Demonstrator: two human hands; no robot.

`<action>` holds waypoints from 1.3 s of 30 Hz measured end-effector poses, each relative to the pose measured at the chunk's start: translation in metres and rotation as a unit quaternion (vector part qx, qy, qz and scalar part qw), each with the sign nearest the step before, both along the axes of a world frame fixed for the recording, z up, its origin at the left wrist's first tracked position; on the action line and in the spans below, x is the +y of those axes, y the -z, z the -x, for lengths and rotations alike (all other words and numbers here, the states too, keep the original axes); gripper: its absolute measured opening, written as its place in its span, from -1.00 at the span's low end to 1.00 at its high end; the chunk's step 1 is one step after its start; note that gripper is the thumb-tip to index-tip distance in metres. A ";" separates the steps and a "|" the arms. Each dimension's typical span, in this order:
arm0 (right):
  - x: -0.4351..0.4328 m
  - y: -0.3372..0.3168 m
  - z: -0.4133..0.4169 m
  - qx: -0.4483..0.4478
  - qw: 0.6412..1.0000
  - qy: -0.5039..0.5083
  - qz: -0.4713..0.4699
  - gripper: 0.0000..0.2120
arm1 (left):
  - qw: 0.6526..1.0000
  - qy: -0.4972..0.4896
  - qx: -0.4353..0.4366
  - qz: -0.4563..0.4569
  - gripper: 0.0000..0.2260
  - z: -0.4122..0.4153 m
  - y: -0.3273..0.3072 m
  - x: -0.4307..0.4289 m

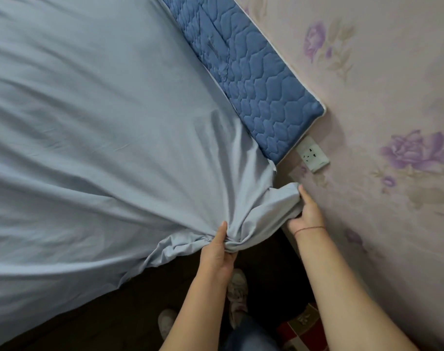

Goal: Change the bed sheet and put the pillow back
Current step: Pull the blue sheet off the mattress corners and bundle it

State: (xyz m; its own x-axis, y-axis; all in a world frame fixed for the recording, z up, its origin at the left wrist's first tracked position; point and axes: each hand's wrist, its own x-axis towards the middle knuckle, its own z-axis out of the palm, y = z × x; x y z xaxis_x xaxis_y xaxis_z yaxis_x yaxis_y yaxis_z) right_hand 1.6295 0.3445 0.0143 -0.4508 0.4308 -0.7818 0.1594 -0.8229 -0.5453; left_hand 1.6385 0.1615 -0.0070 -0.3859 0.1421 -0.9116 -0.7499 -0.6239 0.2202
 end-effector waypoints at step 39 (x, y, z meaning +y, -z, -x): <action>-0.038 -0.036 -0.015 0.128 0.936 -0.314 -0.089 -0.35 | 0.869 0.315 0.331 0.192 -0.94 0.041 -0.067 0.014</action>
State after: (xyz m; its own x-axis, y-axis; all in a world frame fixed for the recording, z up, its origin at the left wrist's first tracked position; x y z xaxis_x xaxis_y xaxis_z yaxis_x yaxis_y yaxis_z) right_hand 1.6441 0.3070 0.0503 -0.8216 0.1306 -0.5548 0.4276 -0.5024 -0.7515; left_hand 1.5972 0.1751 0.0604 -0.7995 0.2487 -0.5468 -0.5459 0.0789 0.8341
